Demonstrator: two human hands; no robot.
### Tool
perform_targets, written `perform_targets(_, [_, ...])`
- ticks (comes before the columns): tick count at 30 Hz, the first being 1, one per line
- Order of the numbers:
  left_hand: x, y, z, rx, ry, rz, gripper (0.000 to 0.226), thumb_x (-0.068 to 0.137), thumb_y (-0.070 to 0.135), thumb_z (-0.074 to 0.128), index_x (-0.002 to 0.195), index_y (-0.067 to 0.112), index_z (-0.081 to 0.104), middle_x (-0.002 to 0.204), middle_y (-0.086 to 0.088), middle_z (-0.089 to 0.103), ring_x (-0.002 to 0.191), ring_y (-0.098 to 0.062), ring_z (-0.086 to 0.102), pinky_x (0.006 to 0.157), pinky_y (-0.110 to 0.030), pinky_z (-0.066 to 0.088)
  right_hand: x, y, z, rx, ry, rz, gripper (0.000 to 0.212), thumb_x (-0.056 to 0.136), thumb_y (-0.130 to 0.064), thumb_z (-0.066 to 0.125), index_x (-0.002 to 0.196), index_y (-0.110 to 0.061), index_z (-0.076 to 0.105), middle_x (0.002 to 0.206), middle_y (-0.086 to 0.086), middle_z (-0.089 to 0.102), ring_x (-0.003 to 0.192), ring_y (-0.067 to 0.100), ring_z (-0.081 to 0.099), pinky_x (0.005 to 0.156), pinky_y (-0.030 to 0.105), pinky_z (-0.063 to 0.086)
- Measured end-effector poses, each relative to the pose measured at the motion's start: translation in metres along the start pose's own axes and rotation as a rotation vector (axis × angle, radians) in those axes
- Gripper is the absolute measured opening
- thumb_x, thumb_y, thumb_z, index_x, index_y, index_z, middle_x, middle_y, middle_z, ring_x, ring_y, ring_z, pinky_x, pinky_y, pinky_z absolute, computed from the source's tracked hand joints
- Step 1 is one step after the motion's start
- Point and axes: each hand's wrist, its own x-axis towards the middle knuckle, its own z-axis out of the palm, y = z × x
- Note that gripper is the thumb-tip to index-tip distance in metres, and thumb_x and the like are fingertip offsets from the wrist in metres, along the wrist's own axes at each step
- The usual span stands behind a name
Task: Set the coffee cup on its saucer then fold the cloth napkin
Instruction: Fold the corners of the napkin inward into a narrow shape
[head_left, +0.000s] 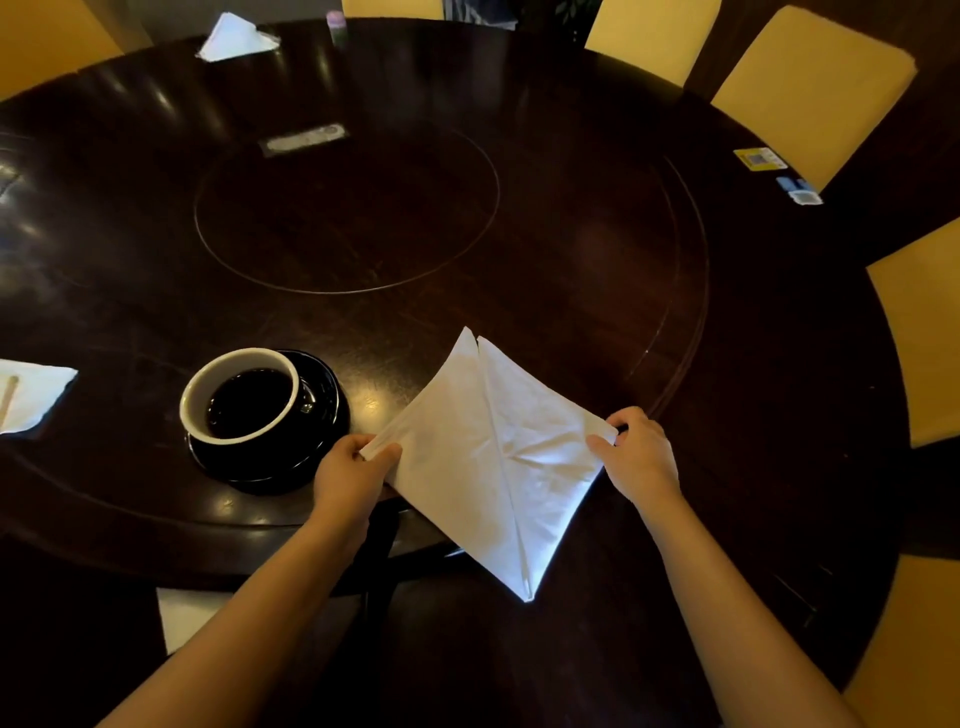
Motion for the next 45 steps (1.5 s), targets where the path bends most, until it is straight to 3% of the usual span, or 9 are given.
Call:
perform_targets(4, [-0.001,0.003,-0.006,-0.052,-0.090,-0.047,0.019,0.089,0.010,0.052,0.108,0.009,0.056,0.105,-0.014,0.059,0.089,-0.028,0.063,0.065,-0.035,0.056,0.000,-0.005,-0.007,0.033,-0.071,0.025,0.020,0.087,-0.019,0.057,0.104,-0.009,0.052,0.103,0.007,0.049,0.082,0.021,0.047,0.067,0.031,0.040])
perform_targets(8, [-0.002,0.007,-0.007,-0.046,-0.093,-0.001,0.033,0.088,0.002,0.052,0.119,0.015,0.053,0.114,-0.015,0.052,0.089,-0.027,0.062,0.062,-0.033,0.055,-0.005,-0.013,-0.010,0.531,-0.076,0.093,0.014,0.084,-0.010,0.057,0.097,-0.004,0.053,0.089,0.011,0.057,0.076,0.021,0.060,0.063,0.033,0.054])
perform_targets(18, [-0.016,0.030,-0.009,-0.194,-0.194,0.081,0.026,0.091,0.005,0.052,0.106,0.025,0.058,0.111,-0.015,0.053,0.095,-0.028,0.061,0.068,-0.031,0.054,-0.001,0.014,-0.041,1.097,-0.230,0.088,0.016,0.088,-0.005,0.054,0.091,-0.016,0.065,0.086,0.004,0.066,0.081,0.018,0.062,0.068,0.030,0.053])
perform_targets(25, [-0.020,0.058,-0.018,-0.210,-0.342,0.290,0.038,0.088,0.002,0.056,0.107,0.035,0.061,0.105,-0.008,0.063,0.094,-0.022,0.062,0.073,-0.027,0.052,-0.022,0.008,-0.087,0.957,-0.240,-0.205,0.017,0.076,-0.021,0.066,0.093,-0.020,0.071,0.089,-0.004,0.073,0.086,0.009,0.066,0.068,0.017,0.054])
perform_targets(30, [-0.027,0.077,-0.022,0.464,-0.198,0.676,0.041,0.082,0.009,0.067,0.117,0.028,0.059,0.104,-0.001,0.055,0.086,-0.010,0.058,0.066,-0.011,0.044,-0.027,-0.002,-0.107,0.302,-0.112,-0.433,0.036,0.078,-0.008,0.071,0.107,-0.028,0.066,0.110,-0.017,0.062,0.106,0.000,0.056,0.083,0.011,0.046])
perform_targets(34, [-0.031,0.096,-0.025,0.736,-0.090,0.881,0.022,0.083,0.017,0.067,0.104,0.020,0.068,0.084,-0.001,0.053,0.068,-0.004,0.047,0.061,-0.012,0.032,-0.023,-0.005,-0.112,0.247,0.002,-0.480,0.025,0.078,-0.009,0.071,0.089,-0.032,0.070,0.096,-0.010,0.062,0.095,0.010,0.059,0.083,0.025,0.047])
perform_targets(38, [-0.043,0.121,-0.044,0.652,-0.217,0.784,0.009,0.083,0.022,0.065,0.091,0.021,0.068,0.099,0.000,0.058,0.082,-0.002,0.052,0.068,-0.014,0.039,-0.026,-0.008,-0.127,0.503,-0.139,-0.419,0.013,0.076,-0.013,0.073,0.089,-0.015,0.073,0.100,0.000,0.068,0.094,0.006,0.064,0.082,0.018,0.051])
perform_targets(42, [-0.059,0.133,-0.053,0.232,-0.413,0.448,0.014,0.087,0.015,0.058,0.091,0.006,0.068,0.089,-0.005,0.067,0.074,-0.005,0.066,0.058,-0.010,0.050,-0.026,-0.007,-0.123,0.888,-0.432,-0.305,0.047,0.052,-0.039,0.086,0.086,-0.009,0.071,0.088,0.012,0.073,0.082,0.024,0.071,0.068,0.028,0.059])
perform_targets(45, [-0.042,0.124,-0.040,0.150,-0.371,0.248,0.011,0.089,0.012,0.056,0.089,0.007,0.065,0.093,-0.011,0.065,0.082,-0.021,0.065,0.058,-0.022,0.058,-0.013,-0.010,-0.100,0.949,-0.431,-0.149,0.039,0.061,-0.032,0.081,0.090,-0.009,0.069,0.083,0.011,0.073,0.073,0.018,0.071,0.058,0.023,0.058])
